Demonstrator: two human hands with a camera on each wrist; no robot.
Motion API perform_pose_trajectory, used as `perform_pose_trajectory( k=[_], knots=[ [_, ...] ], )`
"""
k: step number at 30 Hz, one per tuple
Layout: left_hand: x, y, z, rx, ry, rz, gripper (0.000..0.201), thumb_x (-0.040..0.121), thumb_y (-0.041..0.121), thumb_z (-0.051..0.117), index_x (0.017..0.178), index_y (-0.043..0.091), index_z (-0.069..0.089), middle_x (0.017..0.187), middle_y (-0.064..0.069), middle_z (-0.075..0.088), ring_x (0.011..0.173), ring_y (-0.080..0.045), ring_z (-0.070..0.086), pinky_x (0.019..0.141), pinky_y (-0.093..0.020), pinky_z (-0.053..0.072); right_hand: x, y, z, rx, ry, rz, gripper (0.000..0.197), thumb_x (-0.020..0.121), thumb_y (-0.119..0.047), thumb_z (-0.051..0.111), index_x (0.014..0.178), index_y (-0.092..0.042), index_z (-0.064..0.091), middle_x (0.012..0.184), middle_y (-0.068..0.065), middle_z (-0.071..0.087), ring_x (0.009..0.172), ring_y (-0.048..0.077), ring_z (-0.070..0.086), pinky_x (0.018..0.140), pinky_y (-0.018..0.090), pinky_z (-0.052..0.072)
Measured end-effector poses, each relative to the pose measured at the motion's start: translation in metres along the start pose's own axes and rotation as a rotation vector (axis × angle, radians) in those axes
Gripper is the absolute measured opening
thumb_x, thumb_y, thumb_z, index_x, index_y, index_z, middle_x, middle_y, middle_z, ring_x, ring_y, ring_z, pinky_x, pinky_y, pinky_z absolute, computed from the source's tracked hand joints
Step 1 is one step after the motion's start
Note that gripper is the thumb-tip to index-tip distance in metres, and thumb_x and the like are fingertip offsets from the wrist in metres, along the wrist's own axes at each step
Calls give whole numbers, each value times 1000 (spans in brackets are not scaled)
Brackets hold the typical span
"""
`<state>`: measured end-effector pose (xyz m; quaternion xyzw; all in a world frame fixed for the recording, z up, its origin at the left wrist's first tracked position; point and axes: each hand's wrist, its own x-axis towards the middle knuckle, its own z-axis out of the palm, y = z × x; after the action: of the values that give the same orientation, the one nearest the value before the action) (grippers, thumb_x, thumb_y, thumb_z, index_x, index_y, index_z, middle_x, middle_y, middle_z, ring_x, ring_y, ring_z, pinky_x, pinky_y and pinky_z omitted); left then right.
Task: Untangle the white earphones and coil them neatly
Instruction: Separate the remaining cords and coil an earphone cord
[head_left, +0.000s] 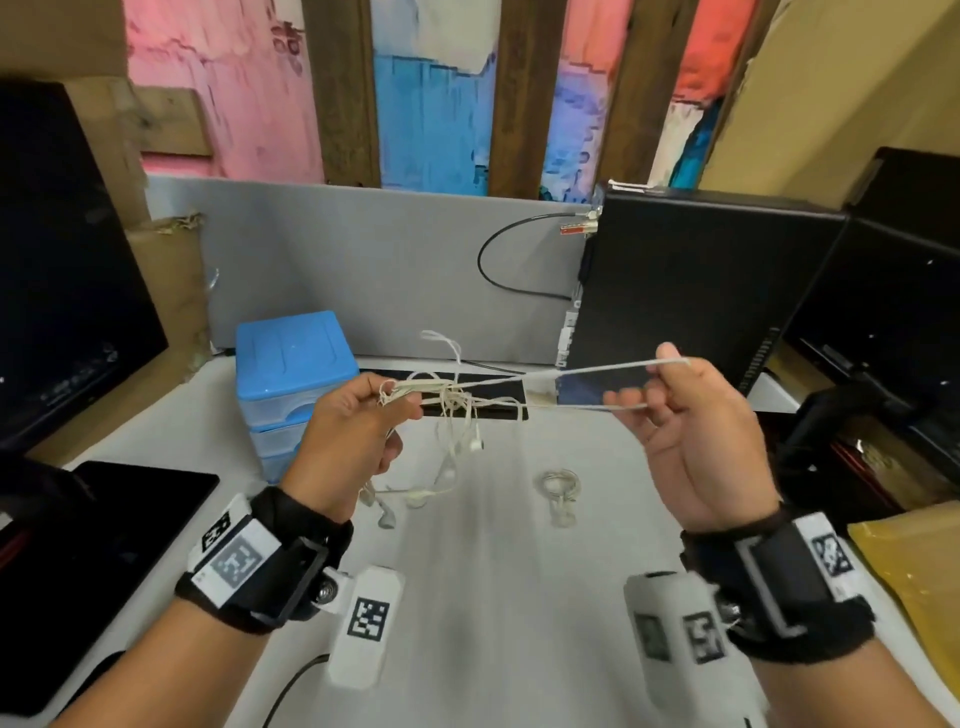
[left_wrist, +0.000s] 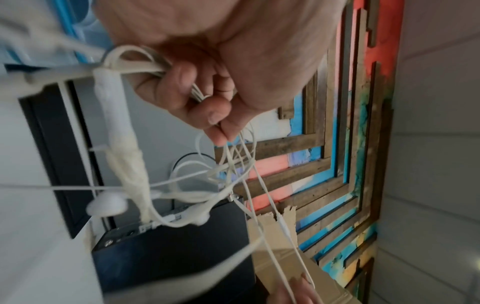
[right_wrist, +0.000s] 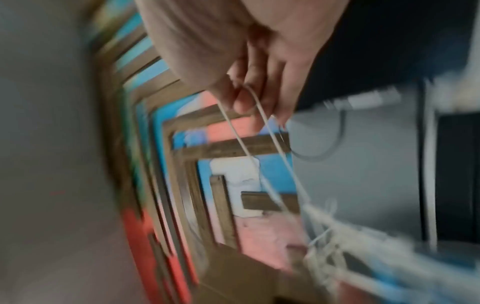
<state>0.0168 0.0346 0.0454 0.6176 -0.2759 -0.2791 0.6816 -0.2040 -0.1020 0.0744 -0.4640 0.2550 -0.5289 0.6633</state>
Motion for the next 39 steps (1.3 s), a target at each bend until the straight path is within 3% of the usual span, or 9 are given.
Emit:
perform_pose_trajectory(
  k=[4, 9, 13, 17, 20, 27, 31, 34, 39],
  knots=[
    [4, 11, -9, -41, 50, 24, 23, 93, 8, 63, 75, 18, 52, 69, 4, 66, 41, -10, 34, 38, -17, 24, 13, 2, -1, -348, -2, -79, 38, 96, -31, 63, 77, 3, 63, 47, -6, 29, 44, 11, 26, 47, 25, 25],
    [-1, 11, -2, -63, 13, 13, 24, 93, 8, 64, 76, 17, 49, 70, 3, 68, 39, -10, 36, 38, -17, 24, 13, 1, 2, 71, -63, 162, 69, 75, -73, 54, 62, -6, 52, 45, 1, 18, 43, 17, 24, 66, 36, 58],
    [3, 15, -9, -74, 55, 2, 24, 92, 3, 60, 74, 16, 52, 73, -1, 65, 40, -11, 36, 38, -17, 23, 16, -3, 0, -239, -324, 143, 96, 67, -87, 54, 71, 9, 57, 47, 4, 16, 40, 13, 14, 43, 21, 20],
    [7, 27, -28, -87, 100, 23, 28, 92, 1, 57, 70, 19, 53, 74, -1, 65, 41, -12, 33, 39, -16, 22, 20, -2, -17, -1033, -513, -153, 52, 75, -56, 74, 64, -6, 71, 52, 15, 37, 47, 16, 34, 50, 31, 38],
    [9, 30, -37, -83, 104, 46, 34, 92, 2, 56, 64, 22, 55, 75, 0, 67, 43, -13, 32, 39, -18, 21, 21, -4, -23, -1206, -590, -114, 7, 83, -33, 76, 79, -29, 82, 74, -12, 75, 72, 5, 71, 76, 33, 60],
    [8, 30, -35, -75, 77, 60, 30, 92, 0, 57, 69, 19, 55, 71, 1, 68, 43, -11, 33, 39, -17, 21, 18, -9, -22, -1373, -586, -382, 10, 85, -26, 74, 76, -29, 72, 95, -17, 60, 97, 7, 58, 87, 28, 46],
    [-2, 26, -20, -39, 3, 122, 24, 85, -8, 65, 75, 12, 59, 64, -1, 68, 39, -9, 38, 36, -16, 27, 21, -4, -11, -1734, -253, -532, 17, 83, -10, 62, 67, -16, 61, 76, -1, 58, 71, 24, 57, 63, 35, 47],
    [-10, 15, -4, 40, -93, 132, 22, 83, -6, 71, 76, 12, 59, 70, -6, 69, 45, -14, 57, 43, -21, 39, 25, -3, 2, -1355, -223, -428, 21, 85, -12, 68, 66, -18, 63, 64, 5, 62, 60, 32, 57, 55, 42, 49],
    [-14, -7, 11, 84, -201, -14, 28, 86, -4, 70, 75, 15, 54, 70, -3, 68, 55, -18, 68, 53, -27, 51, 9, -10, 34, -828, -354, -402, 16, 90, -19, 70, 80, -7, 71, 79, 20, 69, 72, 39, 62, 69, 51, 52]
  ],
)
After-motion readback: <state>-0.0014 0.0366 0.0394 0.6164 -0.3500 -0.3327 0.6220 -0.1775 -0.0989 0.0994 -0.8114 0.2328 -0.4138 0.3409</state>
